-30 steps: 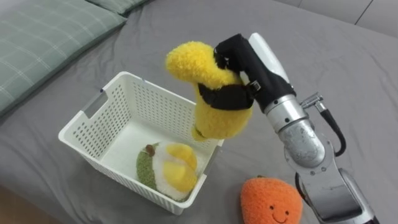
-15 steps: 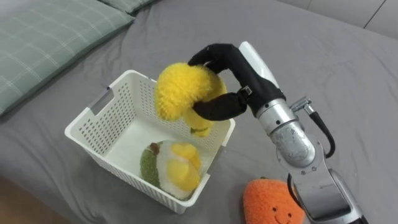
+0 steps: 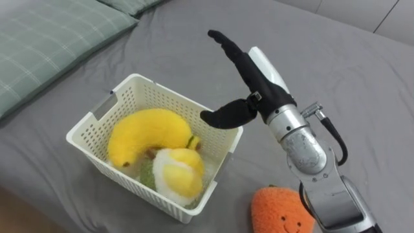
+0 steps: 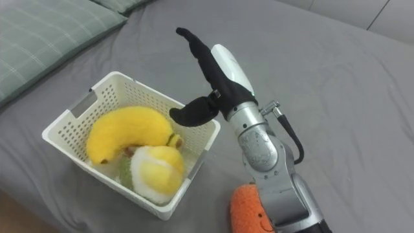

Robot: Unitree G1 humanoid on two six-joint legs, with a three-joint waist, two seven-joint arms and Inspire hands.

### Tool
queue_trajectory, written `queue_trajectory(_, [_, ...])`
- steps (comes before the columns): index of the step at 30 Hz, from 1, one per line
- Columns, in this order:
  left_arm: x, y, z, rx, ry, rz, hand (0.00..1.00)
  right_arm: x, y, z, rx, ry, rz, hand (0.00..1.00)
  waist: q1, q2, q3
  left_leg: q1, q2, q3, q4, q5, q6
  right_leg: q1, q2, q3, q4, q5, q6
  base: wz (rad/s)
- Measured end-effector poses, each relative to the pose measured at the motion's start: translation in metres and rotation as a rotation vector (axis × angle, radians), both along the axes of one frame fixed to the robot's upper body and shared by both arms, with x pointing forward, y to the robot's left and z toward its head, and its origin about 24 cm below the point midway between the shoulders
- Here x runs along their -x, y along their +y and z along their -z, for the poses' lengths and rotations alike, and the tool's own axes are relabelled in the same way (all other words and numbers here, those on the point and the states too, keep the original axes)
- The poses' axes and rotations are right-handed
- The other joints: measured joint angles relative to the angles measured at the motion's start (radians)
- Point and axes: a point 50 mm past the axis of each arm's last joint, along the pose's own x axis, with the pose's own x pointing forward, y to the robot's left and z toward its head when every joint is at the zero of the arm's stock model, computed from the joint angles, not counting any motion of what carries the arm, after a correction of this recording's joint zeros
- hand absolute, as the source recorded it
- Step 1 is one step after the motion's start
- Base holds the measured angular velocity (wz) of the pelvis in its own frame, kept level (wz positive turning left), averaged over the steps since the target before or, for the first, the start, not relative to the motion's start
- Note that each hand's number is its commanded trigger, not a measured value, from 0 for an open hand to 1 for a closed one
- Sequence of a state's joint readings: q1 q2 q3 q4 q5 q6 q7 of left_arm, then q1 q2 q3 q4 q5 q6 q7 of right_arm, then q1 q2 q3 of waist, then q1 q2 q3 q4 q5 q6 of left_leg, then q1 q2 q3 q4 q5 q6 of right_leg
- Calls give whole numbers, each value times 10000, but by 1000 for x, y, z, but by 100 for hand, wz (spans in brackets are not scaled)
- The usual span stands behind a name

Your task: Collect toys from the bed

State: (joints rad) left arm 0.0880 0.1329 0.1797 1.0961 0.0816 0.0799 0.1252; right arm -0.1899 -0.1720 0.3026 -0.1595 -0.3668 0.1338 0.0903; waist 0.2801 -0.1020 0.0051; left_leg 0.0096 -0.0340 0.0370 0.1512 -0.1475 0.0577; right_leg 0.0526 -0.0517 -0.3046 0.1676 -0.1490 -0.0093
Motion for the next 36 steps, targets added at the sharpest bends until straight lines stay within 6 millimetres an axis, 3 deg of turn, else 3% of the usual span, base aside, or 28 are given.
queue_trajectory(18, [1, 1, 0, 9, 1, -93, 0, 0, -3, 3, 231, 64, 69, 0, -14, 54, 48, -6, 0, -3, -61, -2, 0, -3, 1, -4, -4, 0, 0, 0])
queue_trajectory(23, [3, 4, 0, -52, 48, -120, 0, 1, -14, 21, 664, 707, 381, 0, -55, -37, 32, -10, 1, -3, -64, -2, 0, 1, 5, 21, -4, 0, 0, 0])
queue_trajectory(29, [9, 8, -1, -200, 195, -186, 0, 3, -26, 35, 699, 1191, 908, 0, -315, -98, 21, 20, 2, 42, -59, -2, 0, 2, 2, 58, 7, 0, 0, -1])
queue_trajectory(36, [17, 10, -1, -614, 361, -393, 0, 15, -46, 67, 162, 2458, 1892, 0, -600, -119, 5, 105, 8, 123, -18, -2, 1, 42, 14, 199, 18, 6, 7, -3])
